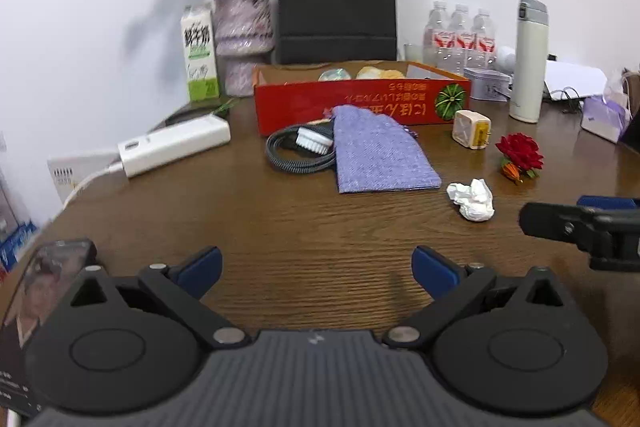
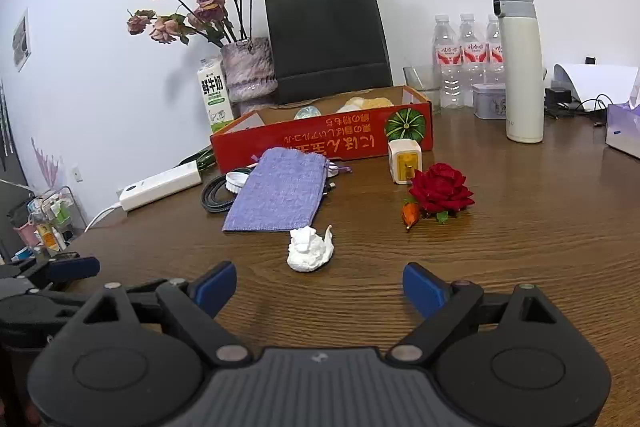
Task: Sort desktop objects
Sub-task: 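Grasp the lavender cloth bag with left tool while right tool grasps white charger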
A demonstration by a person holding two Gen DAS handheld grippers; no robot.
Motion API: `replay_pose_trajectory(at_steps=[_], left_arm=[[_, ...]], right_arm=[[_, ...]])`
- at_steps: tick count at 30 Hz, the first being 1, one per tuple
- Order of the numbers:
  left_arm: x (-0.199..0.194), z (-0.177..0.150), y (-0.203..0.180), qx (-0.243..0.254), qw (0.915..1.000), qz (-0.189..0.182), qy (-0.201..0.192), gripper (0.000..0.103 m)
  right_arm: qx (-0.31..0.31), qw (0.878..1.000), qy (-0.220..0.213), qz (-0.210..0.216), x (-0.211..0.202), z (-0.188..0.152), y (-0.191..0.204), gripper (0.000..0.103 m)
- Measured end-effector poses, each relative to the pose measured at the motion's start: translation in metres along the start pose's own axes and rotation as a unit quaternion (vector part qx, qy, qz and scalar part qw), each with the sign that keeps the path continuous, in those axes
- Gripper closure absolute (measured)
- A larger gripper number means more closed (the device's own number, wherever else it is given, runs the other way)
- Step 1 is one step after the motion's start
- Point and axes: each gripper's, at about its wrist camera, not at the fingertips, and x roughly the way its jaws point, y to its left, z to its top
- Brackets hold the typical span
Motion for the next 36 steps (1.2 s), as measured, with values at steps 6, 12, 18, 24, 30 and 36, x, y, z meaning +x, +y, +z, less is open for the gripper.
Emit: replay_pose_trajectory(at_steps=[6,12,18,24,30,36], left_arm=[[0.002,0.000,0.004,-0.012,0.9998,-0.011,0.008,0.000],[0.006,0.009,0.005,-0.014,0.9982,-0.058,-0.002,0.000],[0.063,0.064,0.005,-0.025,0.9940,-0.106,-0.006,0.002],[0.145,0.093,-0.009,-0.008,0.9942,-0.080,0.071,0.032],[0.138,0.088,-0.019,0.024,0.9967,-0.069,0.037,0.096],[0.084,0.106,-0.014,-0.008,0.9942,-0.097,-0.045,0.100]], right_arm=[[0.000,1.000,0.007,0.006,0.003,0.001,-0.001,0.013],[-0.007,0.999,0.029,0.014,0.009,0.005,0.001,0.014],[-0.040,0.999,0.004,-0.020,0.033,0.052,-0.009,0.018],[-0.032,0.997,0.021,-0.067,0.116,0.104,-0.038,0.028],[0.029,0.992,0.093,-0.081,0.178,0.106,-0.075,0.070],[0.016,0.994,0.065,-0.085,0.168,0.100,-0.067,0.073]])
